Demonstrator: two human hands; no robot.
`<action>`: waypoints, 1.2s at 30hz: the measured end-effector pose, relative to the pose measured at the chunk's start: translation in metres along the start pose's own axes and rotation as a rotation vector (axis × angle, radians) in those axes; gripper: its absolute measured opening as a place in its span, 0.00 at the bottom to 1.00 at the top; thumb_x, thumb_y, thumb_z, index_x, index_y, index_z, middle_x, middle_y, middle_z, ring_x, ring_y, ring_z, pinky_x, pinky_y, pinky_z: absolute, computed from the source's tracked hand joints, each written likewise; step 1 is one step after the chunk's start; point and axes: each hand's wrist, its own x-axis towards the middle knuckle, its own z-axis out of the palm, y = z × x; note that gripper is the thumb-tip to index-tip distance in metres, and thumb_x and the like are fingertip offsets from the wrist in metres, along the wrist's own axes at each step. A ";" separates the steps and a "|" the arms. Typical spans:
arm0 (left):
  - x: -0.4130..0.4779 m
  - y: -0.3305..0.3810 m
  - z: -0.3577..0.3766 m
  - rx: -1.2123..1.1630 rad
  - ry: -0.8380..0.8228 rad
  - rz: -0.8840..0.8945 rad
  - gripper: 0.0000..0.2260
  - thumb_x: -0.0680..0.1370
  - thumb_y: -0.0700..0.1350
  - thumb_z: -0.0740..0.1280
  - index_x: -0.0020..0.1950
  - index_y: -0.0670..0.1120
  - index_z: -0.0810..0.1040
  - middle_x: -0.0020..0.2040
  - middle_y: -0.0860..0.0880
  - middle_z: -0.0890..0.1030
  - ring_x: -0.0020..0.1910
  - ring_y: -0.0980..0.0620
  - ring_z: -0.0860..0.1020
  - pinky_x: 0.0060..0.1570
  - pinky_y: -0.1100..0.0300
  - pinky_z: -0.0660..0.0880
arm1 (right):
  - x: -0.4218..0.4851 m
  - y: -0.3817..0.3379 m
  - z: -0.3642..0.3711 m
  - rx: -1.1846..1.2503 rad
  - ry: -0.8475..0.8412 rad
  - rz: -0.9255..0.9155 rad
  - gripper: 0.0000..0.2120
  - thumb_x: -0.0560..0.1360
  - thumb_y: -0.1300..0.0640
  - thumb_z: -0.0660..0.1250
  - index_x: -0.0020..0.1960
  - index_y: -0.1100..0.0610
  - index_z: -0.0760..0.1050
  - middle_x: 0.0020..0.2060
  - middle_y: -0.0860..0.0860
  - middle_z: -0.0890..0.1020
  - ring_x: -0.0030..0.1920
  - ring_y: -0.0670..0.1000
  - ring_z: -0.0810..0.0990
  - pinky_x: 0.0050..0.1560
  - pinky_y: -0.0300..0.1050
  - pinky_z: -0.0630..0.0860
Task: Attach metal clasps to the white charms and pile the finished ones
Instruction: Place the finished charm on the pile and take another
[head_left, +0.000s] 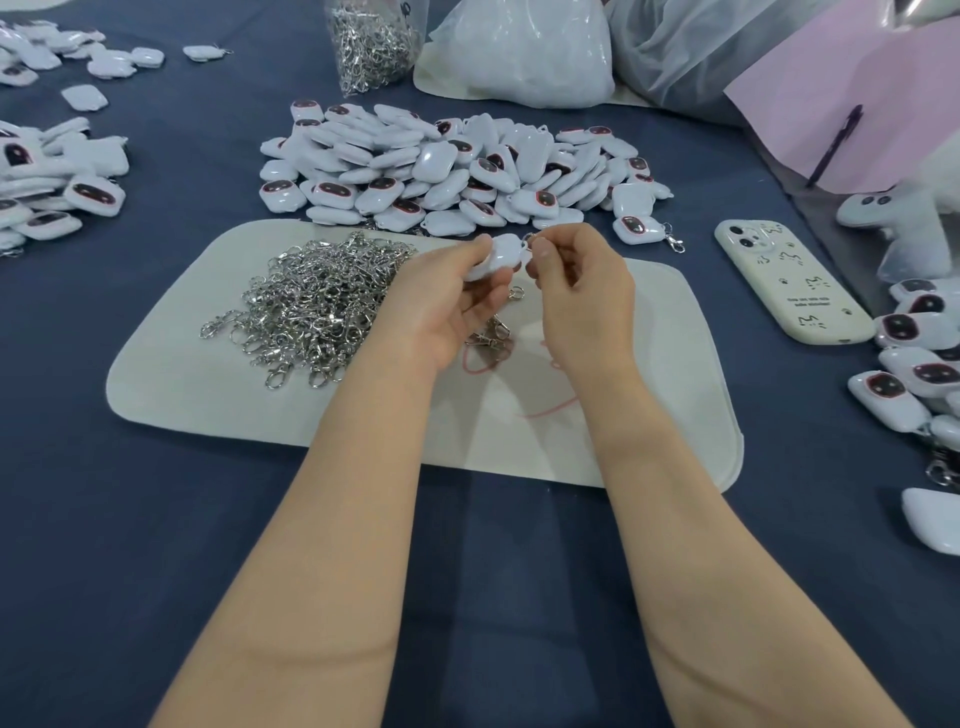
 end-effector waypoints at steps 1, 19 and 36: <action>0.000 0.000 0.000 0.039 0.016 0.038 0.04 0.79 0.39 0.64 0.53 0.41 0.74 0.40 0.44 0.79 0.26 0.58 0.78 0.27 0.67 0.75 | 0.000 0.001 -0.001 -0.031 -0.007 -0.019 0.05 0.78 0.61 0.63 0.45 0.53 0.73 0.34 0.41 0.77 0.40 0.46 0.77 0.43 0.32 0.72; 0.005 -0.005 0.002 0.853 0.058 0.720 0.12 0.76 0.42 0.65 0.59 0.48 0.77 0.45 0.52 0.78 0.40 0.51 0.75 0.51 0.50 0.77 | 0.002 0.004 -0.005 -0.367 -0.099 -0.171 0.06 0.77 0.64 0.59 0.46 0.64 0.74 0.40 0.57 0.79 0.39 0.52 0.69 0.39 0.42 0.63; 0.003 -0.003 0.000 0.420 0.154 0.365 0.02 0.79 0.41 0.64 0.48 0.45 0.76 0.36 0.48 0.78 0.23 0.60 0.76 0.28 0.66 0.74 | -0.002 0.003 0.002 -0.266 -0.116 -0.108 0.04 0.76 0.63 0.63 0.50 0.62 0.75 0.42 0.51 0.78 0.42 0.49 0.73 0.43 0.35 0.67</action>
